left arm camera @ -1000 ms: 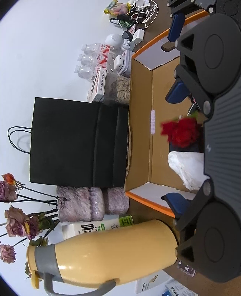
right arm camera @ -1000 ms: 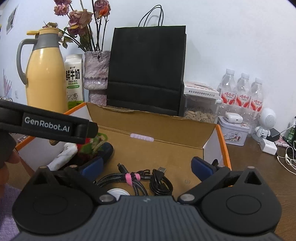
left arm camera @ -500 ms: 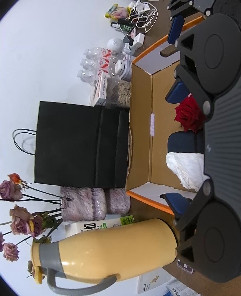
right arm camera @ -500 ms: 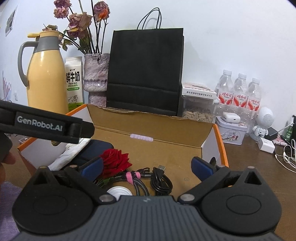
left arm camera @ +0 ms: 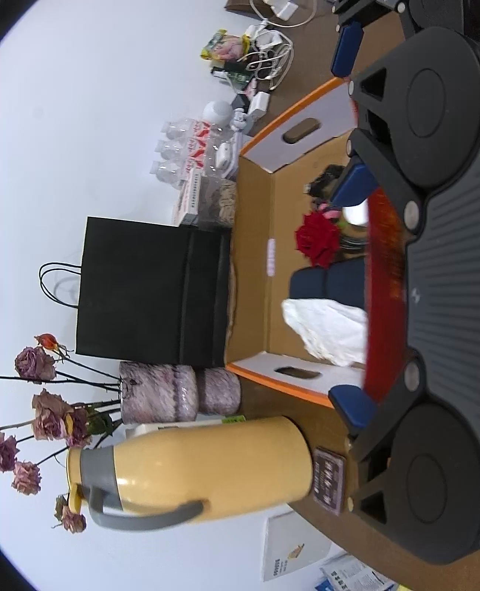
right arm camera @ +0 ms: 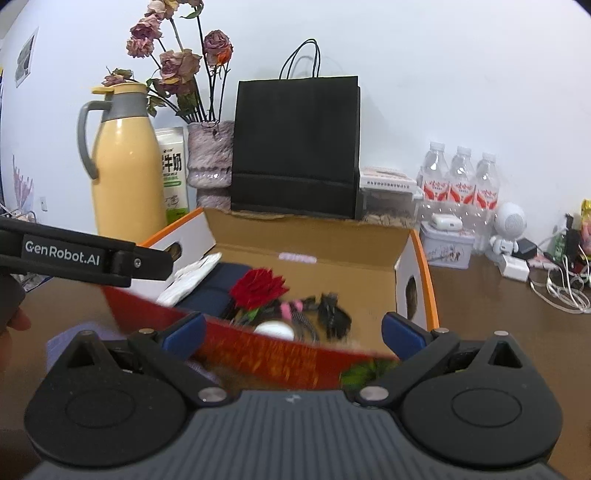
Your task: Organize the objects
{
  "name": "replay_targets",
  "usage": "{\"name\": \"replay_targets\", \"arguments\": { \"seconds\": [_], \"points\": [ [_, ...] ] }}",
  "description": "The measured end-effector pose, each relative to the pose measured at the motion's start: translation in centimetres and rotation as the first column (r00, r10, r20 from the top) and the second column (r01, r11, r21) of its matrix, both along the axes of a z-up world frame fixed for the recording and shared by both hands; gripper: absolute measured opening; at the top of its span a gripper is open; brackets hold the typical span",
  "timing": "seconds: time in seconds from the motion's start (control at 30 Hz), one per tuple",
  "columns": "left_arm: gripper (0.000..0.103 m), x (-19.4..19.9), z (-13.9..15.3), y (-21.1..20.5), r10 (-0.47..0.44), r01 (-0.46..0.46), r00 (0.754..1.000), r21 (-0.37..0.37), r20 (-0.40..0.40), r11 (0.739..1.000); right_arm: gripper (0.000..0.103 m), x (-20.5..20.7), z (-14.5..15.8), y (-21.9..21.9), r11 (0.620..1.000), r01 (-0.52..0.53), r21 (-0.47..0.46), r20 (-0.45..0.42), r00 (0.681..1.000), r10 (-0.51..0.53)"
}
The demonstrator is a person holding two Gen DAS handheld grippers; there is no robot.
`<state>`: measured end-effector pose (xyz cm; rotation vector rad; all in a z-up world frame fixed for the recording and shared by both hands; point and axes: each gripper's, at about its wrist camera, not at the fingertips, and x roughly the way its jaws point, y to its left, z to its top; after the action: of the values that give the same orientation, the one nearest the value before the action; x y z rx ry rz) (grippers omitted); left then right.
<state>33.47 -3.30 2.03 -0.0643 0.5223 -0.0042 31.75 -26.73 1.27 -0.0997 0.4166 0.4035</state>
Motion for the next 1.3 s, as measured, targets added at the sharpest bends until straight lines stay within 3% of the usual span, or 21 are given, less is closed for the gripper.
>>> {"name": "replay_targets", "arguments": {
  "seconds": [0.63,1.3],
  "points": [
    [0.103,-10.5,-2.1,2.3,0.053,-0.052,0.993,0.02,-0.107,0.998,0.103,-10.6,-1.9,-3.1,0.998,0.02,-0.056,-0.088,0.996,-0.025],
    [0.103,-15.1,-5.7,1.9,0.048,-0.042,0.973,0.031,-0.225,0.999,0.103,-14.2,-5.3,-4.1,0.994,0.004,-0.111,-0.174,0.984,-0.024]
  ]
}}
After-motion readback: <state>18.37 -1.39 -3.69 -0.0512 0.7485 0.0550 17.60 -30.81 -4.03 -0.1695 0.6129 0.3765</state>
